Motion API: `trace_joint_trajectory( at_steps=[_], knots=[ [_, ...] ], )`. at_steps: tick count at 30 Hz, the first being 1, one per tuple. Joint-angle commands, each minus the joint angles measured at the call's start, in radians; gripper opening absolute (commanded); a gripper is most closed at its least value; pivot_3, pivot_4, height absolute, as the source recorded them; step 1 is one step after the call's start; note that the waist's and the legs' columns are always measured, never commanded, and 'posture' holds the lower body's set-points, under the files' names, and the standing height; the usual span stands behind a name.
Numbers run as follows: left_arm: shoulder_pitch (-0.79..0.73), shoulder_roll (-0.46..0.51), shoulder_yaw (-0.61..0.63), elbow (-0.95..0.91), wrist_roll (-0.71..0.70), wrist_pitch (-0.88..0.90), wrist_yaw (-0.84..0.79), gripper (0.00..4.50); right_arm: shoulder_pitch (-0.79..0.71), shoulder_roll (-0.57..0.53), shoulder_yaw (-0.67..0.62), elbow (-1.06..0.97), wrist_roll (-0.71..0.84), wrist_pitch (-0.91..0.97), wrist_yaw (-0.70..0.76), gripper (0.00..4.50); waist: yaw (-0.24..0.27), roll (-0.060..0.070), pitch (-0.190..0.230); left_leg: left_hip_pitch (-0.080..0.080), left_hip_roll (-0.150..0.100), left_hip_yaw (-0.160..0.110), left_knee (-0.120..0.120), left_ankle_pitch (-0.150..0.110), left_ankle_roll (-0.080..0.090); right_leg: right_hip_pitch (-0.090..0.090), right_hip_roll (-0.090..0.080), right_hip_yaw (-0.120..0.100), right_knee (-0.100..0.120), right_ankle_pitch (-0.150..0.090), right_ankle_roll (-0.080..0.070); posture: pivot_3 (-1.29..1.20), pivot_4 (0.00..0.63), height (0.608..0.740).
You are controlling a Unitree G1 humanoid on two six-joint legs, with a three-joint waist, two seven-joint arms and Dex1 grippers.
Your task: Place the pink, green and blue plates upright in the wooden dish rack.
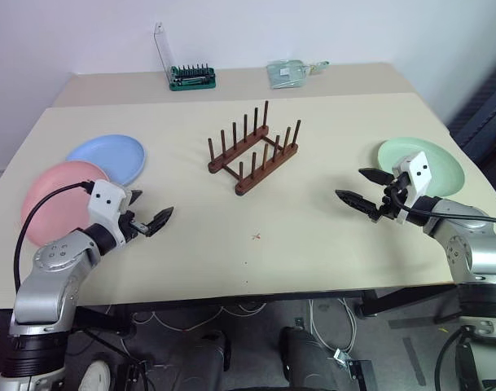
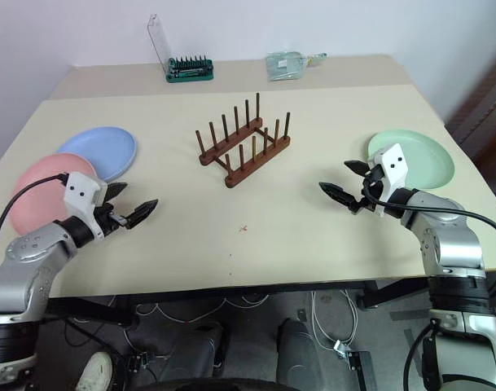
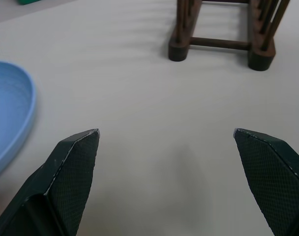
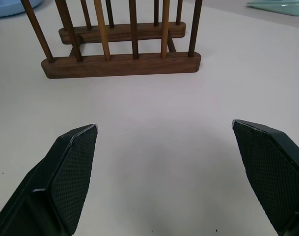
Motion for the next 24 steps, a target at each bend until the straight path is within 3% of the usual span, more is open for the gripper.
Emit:
trace_joint_trajectory(
  at_steps=[1,7,17,19,24],
  knots=[
    [-0.016,-0.004,-0.009,-0.016,0.007,-0.016,0.009,4.5,-0.031,-0.016,-0.016,-0.016,-0.002,-0.012,-0.003,4.47,0.0,0.0,0.0,0.0,0.0,0.0,0.0,0.0,0.0,0.0,0.0,0.0,0.0,0.0,0.0,0.0,0.15,0.74],
    [-0.028,-0.016,-0.024,-0.024,0.009,-0.018,0.019,4.5,-0.047,-0.007,-0.007,-0.014,-0.01,-0.014,-0.005,4.47,-0.001,0.0,0.0,0.0,0.0,0.0,0.0,0.0,0.0,0.0,0.0,0.0,0.0,0.0,0.0,0.0,0.15,0.74],
    [-0.055,0.006,-0.126,-0.01,0.012,-0.001,-0.067,4.5,0.029,0.026,-0.003,-0.178,0.034,0.057,-0.037,4.47,0.001,0.0,0.0,0.0,0.0,0.0,0.0,0.0,0.0,0.0,0.0,0.0,0.0,0.0,0.0,0.0,0.15,0.74],
    [-0.122,-0.032,-0.243,0.055,0.085,-0.017,-0.064,4.5,0.072,0.047,0.002,-0.25,0.059,0.08,-0.05,4.47,0.003,0.0,0.0,0.0,0.0,0.0,0.0,0.0,0.0,0.0,0.0,0.0,0.0,0.0,0.0,0.0,0.15,0.74],
    [-0.278,-0.16,-0.389,0.268,0.193,-0.06,-0.027,4.5,0.14,0.085,-0.001,-0.363,0.077,0.131,-0.113,4.47,0.009,0.0,0.0,0.0,-0.001,0.0,0.002,0.0,0.0,0.002,-0.001,0.0,-0.001,0.0,0.0,0.0,0.15,0.74]
  ],
)
